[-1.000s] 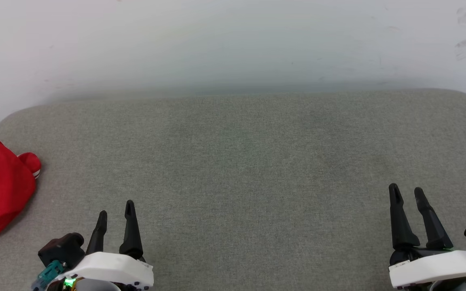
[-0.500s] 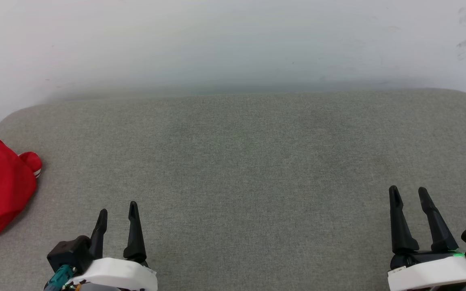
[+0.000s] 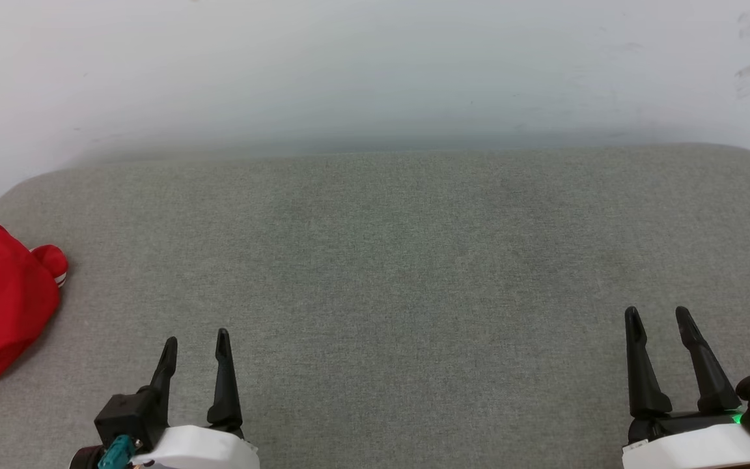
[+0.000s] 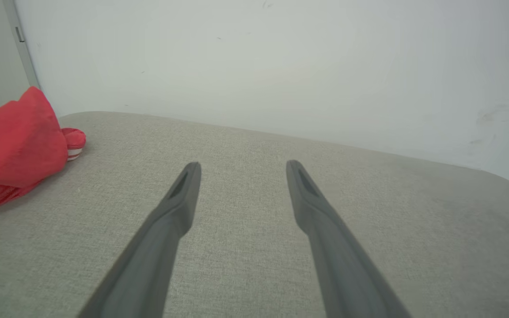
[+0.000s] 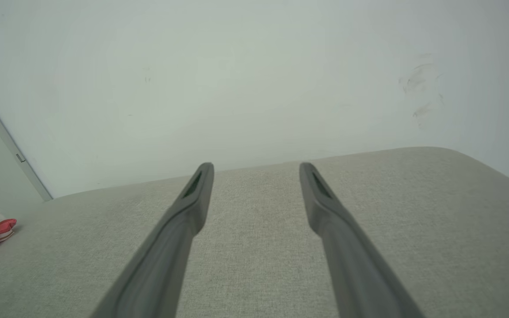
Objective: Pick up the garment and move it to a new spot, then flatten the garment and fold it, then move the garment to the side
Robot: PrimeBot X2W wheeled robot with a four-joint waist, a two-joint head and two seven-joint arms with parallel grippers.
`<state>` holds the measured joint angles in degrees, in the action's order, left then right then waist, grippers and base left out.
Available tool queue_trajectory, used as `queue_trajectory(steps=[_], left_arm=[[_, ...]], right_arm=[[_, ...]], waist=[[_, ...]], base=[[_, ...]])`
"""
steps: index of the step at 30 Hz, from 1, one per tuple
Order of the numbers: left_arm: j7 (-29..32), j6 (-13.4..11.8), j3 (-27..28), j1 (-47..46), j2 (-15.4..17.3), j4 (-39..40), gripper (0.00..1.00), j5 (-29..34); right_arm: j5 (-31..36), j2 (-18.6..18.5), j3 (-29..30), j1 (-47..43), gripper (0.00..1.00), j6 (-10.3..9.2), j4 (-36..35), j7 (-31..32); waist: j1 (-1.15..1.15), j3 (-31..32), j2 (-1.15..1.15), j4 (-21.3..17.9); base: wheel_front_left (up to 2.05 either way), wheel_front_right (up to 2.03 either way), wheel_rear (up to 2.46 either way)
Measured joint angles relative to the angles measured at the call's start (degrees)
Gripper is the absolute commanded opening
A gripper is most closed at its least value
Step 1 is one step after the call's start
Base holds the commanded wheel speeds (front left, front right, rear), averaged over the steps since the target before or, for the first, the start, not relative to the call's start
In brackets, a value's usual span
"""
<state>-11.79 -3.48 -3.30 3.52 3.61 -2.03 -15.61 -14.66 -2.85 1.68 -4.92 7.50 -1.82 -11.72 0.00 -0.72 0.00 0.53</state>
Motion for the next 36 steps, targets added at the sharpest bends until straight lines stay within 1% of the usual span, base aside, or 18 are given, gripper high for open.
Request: queue_trajectory(steps=[14,19,26,36], left_arm=[[-1.6,0.5,0.3,0.9,-0.5,-0.5,1.0,6.3],[-2.1,0.5,0.4,1.2,-0.6,-0.4,1.0,7.7],[-2.9,0.5,0.4,1.9,-0.6,-0.4,1.0,10.3],[-3.2,0.3,0.1,2.1,-0.7,-0.8,1.0,10.7]], right_arm=[[4.4,0.0,0.1,-1.1,1.0,0.0,-0.7,-1.6],[5.9,0.0,0.1,-1.3,1.0,0.0,-0.9,-2.2],[6.9,0.0,0.0,-2.1,1.0,0.0,-1.1,-2.9],[7.0,0.0,0.4,-2.2,1.0,0.0,-0.9,-3.4]], waist=[[0.0,0.1,0.0,0.1],[0.0,0.2,0.0,0.1],[0.0,0.3,0.0,0.1],[0.0,0.3,0.0,0.1]], base=[[0.0,0.0,0.0],[0.0,0.0,0.0],[0.0,0.0,0.0],[0.0,0.0,0.0]])
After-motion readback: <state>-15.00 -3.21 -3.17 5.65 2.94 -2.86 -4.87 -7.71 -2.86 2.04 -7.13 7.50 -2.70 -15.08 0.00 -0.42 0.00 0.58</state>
